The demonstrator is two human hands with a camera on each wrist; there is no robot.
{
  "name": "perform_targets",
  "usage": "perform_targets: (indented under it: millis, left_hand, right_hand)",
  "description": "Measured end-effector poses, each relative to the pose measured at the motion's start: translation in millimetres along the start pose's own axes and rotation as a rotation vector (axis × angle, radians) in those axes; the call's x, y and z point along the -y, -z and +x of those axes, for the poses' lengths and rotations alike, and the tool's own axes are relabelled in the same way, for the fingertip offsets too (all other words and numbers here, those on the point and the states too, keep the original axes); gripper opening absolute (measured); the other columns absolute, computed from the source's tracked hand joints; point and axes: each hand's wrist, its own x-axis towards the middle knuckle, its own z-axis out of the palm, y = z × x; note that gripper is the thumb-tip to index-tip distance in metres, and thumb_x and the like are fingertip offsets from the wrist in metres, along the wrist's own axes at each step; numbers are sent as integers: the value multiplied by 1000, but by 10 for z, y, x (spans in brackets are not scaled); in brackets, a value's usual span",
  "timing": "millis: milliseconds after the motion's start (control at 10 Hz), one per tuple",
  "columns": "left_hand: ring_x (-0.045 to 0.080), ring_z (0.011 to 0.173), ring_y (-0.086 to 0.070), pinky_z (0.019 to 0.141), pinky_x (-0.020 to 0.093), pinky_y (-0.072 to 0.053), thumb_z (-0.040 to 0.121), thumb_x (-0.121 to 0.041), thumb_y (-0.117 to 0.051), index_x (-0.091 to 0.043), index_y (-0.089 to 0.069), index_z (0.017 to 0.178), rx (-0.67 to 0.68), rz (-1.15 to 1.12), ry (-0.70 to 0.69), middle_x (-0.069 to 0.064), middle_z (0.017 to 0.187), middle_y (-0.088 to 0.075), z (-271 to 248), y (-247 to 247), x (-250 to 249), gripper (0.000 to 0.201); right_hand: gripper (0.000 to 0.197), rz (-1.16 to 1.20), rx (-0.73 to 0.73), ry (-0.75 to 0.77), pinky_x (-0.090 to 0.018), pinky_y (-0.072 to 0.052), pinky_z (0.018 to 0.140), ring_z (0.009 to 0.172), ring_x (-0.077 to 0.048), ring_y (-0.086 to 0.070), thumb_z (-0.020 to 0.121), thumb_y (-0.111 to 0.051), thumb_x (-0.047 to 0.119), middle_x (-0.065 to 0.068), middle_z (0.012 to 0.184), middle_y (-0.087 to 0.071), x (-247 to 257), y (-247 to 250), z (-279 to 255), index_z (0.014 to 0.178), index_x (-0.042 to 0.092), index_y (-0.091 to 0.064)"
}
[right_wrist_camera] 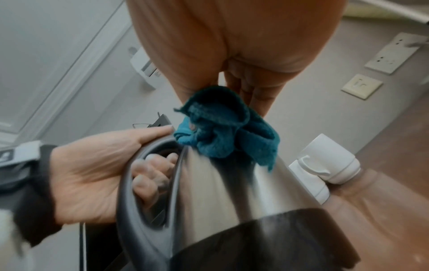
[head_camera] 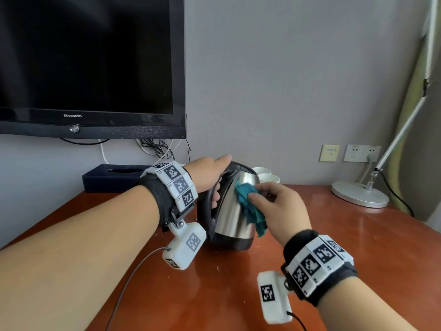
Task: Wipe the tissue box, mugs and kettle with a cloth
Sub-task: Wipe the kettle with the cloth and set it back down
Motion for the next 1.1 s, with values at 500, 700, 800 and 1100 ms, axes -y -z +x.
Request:
perform_targets:
  millis: [500, 700, 800, 1100]
  left_hand:
    - [21, 39, -47, 49, 32, -50, 102, -64, -48, -9, -50, 82, 0, 10, 23, 6, 52, -48, -9, 76, -57, 58]
    - [21, 38, -47, 46, 29, -48, 101, -65, -47, -10, -50, 81, -14, 43, 23, 5, 50, -49, 21, 62, -89, 59]
    - [22, 40, -47, 48, 31, -50, 101, -65, -48, -10, -50, 80, -10, 33, 26, 5, 50, -49, 23, 42, -97, 59]
    - [22, 43, -55, 50, 36, -54, 95, -73, -50, -14, -53, 82, 109, 347, -206, 4, 54, -51, -86, 79, -97, 60]
  right_hand:
    - [24, -369, 332, -466, -36, -45, 95, 124, -38, -59, 111, -38, 19, -22, 122, -62, -203, -112, 3, 107, 9, -59]
    - [29, -73, 289, -638, -40, -58, 89, 97, -32, -67, 106, -46, 23, -4, 86, -59, -330, -82, 58, 77, 22, -52]
    - [20, 60, 388, -661, -55, -62, 83, 83, -39, -72, 95, -58, 24, -21, 89, -71, -383, -28, 39, 91, 7, -66]
    - [14, 192, 114, -658, -51, -56, 74, 76, -35, -65, 101, -57, 10, -20, 82, -66, -385, 364, 65, 90, 4, -63]
